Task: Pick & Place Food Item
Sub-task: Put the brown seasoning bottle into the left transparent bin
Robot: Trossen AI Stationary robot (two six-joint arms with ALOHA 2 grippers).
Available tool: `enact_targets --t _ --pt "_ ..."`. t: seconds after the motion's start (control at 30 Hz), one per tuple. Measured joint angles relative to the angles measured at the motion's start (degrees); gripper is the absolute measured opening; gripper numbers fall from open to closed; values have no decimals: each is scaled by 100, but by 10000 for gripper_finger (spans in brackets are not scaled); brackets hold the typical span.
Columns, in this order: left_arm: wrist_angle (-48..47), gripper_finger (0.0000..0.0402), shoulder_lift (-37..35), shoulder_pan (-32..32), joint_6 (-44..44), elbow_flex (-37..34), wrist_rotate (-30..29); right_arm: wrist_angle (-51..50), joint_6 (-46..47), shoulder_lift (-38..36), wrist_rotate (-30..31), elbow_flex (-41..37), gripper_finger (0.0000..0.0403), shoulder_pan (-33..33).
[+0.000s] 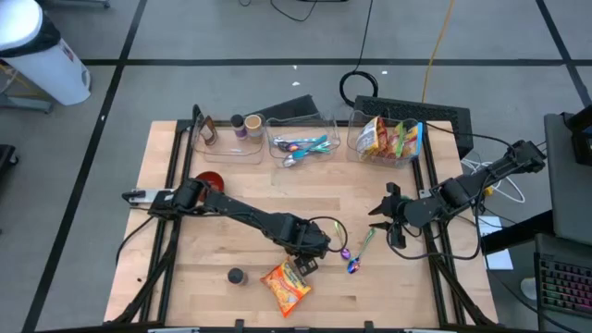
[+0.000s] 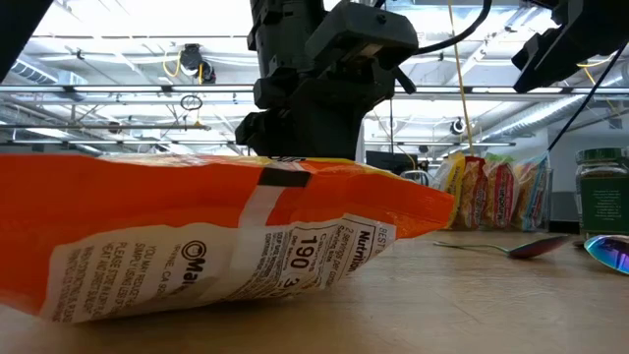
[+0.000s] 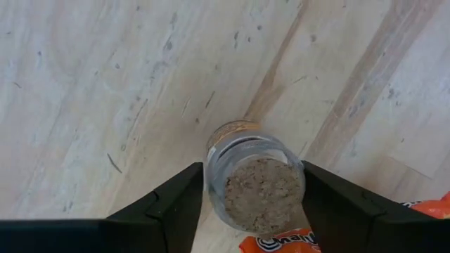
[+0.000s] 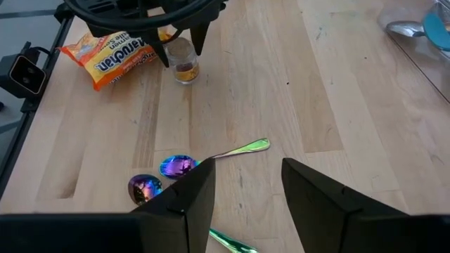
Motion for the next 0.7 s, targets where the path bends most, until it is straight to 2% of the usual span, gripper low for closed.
enact_targets --t 0.17,0.5,0.7 --pt "4 184 -16 80 6 8 4 2 2 0 0 0 155 0" --pt "-73 183 -26 291 239 11 107 2 4 0 4 0 155 0" --pt "-463 183 -44 472 650 18 591 2 -3 2 58 0 155 0"
